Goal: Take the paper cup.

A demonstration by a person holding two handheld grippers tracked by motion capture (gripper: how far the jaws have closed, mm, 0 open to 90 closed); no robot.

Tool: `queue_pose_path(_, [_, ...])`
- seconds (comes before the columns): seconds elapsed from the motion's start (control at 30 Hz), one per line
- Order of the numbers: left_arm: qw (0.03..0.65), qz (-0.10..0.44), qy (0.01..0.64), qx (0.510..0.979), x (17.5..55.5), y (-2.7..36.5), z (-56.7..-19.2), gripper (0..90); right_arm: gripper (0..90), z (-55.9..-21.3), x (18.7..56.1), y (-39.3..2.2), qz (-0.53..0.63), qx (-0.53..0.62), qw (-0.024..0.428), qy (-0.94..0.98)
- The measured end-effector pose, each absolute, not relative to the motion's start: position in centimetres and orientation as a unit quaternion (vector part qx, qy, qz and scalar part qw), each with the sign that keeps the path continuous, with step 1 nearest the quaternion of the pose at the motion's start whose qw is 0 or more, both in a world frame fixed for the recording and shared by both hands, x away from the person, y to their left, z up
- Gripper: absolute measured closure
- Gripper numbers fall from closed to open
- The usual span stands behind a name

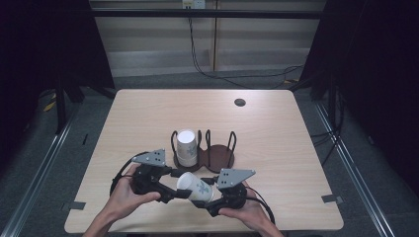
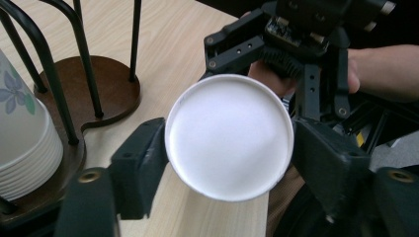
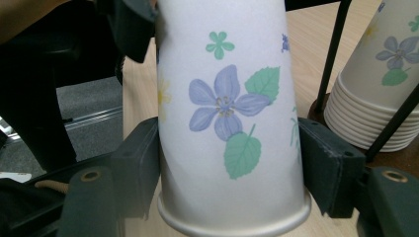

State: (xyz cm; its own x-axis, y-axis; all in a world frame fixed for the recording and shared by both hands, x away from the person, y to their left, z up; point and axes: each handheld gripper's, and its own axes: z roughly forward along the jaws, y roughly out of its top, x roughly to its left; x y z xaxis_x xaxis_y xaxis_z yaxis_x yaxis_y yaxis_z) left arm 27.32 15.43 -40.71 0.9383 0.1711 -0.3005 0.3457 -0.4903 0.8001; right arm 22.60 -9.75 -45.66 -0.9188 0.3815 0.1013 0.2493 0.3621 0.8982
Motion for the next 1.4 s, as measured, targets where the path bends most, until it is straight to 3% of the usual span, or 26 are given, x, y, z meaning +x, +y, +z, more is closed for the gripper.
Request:
queue_pose_path(0.17, [0.481,-0.091,0.155,0.858,27.5,15.5,-40.7,18.0,30.8,-45.5,22.7,-10.0,0.528,0.196,0.063,0.824])
queue_pose_path(0.4, [0.472,-0.072,0.149,0.866,27.4,15.8,-40.4,16.6,31.3,-45.4,23.1,-10.3,0.517,0.209,0.063,0.828])
queue_pose_path(0.5, [0.464,-0.056,0.136,0.874,27.3,16.0,-40.2,20.2,31.4,-45.6,23.2,-10.2,0.511,0.214,0.06,0.83])
queue_pose_path(1.4, [0.443,-0.014,0.125,0.887,28.0,16.5,-40.9,20.1,32.3,-43.4,25.3,-11.0,0.438,0.224,0.05,0.869])
